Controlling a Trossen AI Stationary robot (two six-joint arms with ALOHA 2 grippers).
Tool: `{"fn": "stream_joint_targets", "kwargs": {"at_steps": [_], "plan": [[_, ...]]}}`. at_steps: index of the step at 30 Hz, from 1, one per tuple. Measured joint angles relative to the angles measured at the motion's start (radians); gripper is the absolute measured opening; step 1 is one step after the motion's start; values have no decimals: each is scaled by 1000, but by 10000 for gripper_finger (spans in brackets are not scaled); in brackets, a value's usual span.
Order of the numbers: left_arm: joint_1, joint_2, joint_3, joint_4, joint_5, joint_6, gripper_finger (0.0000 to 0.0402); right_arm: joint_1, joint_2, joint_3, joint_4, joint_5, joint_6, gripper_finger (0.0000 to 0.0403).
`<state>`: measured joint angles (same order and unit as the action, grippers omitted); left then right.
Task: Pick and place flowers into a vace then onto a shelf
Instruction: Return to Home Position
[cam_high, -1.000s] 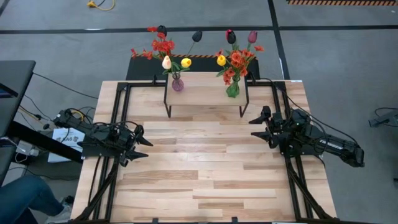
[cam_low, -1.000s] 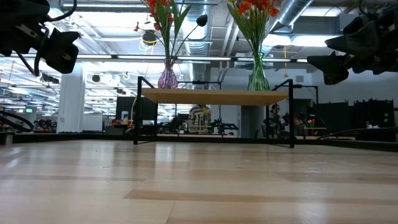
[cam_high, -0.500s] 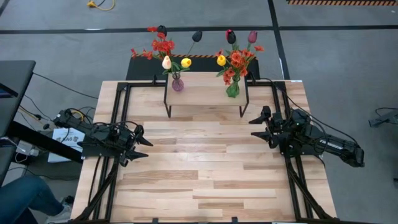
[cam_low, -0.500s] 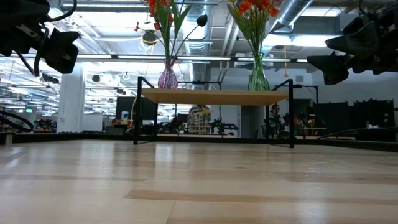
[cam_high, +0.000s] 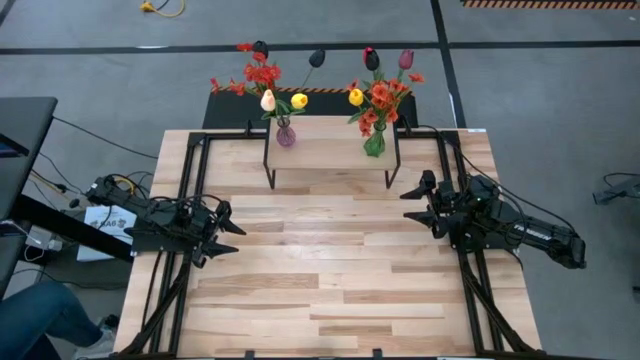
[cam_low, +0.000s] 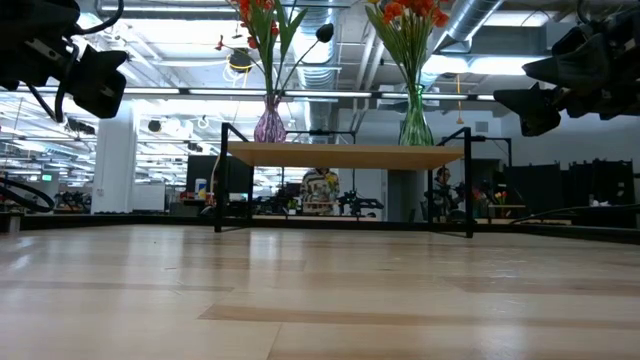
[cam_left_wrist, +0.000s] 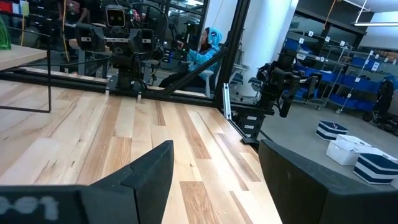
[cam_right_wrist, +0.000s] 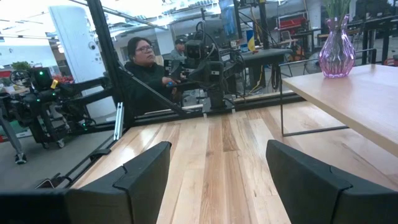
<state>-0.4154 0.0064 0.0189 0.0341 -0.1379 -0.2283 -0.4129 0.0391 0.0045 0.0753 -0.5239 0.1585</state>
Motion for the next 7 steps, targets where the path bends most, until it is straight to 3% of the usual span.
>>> {"fn": "stream_joint_targets", "kwargs": {"at_steps": [7], "plan": [[0, 0, 0, 0, 0, 0, 226, 0, 0, 0, 0, 0, 0, 260]]}}
